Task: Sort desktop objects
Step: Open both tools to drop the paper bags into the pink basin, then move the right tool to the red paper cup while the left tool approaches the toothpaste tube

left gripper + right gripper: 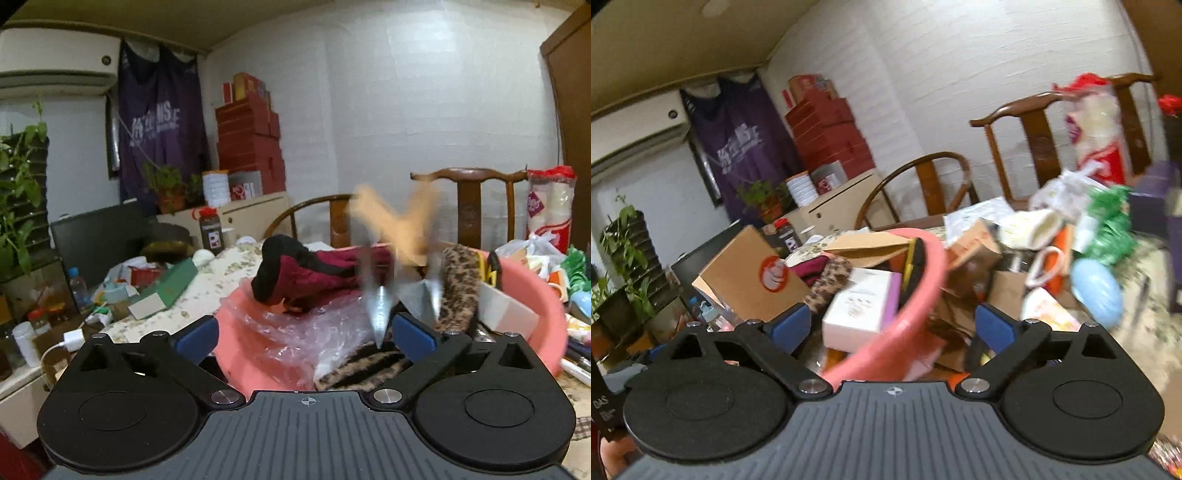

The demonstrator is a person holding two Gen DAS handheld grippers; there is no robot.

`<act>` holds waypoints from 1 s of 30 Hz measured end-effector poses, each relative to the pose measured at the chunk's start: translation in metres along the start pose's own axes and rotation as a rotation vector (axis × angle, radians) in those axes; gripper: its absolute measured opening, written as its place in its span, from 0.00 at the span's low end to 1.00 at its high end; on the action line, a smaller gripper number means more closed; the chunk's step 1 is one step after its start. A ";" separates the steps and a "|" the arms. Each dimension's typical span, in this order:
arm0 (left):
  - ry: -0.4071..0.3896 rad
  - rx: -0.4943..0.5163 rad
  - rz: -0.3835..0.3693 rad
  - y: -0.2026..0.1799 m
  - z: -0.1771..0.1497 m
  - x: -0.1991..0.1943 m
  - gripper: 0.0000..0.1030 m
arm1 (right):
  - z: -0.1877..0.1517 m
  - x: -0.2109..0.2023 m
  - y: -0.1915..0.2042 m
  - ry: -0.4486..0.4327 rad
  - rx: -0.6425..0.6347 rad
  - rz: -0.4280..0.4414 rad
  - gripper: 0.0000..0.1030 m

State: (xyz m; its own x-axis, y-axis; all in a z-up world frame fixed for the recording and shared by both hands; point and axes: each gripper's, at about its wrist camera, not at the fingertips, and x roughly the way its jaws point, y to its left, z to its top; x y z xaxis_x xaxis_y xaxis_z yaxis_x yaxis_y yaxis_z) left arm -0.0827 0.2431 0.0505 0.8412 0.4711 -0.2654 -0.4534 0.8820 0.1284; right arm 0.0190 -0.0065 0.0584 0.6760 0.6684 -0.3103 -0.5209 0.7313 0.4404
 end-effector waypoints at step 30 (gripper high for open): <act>0.045 0.248 -0.465 -0.232 -0.027 -0.014 1.00 | -0.069 -0.112 -0.122 0.045 -0.181 -0.435 0.99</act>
State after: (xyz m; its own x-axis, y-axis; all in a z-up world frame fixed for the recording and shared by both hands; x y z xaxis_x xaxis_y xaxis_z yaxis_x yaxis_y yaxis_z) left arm 0.0028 0.0313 -0.0010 0.9211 0.0336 -0.3878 0.0521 0.9766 0.2085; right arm -0.0292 -0.1611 -0.0188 0.8304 0.2971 -0.4713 -0.2794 0.9540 0.1091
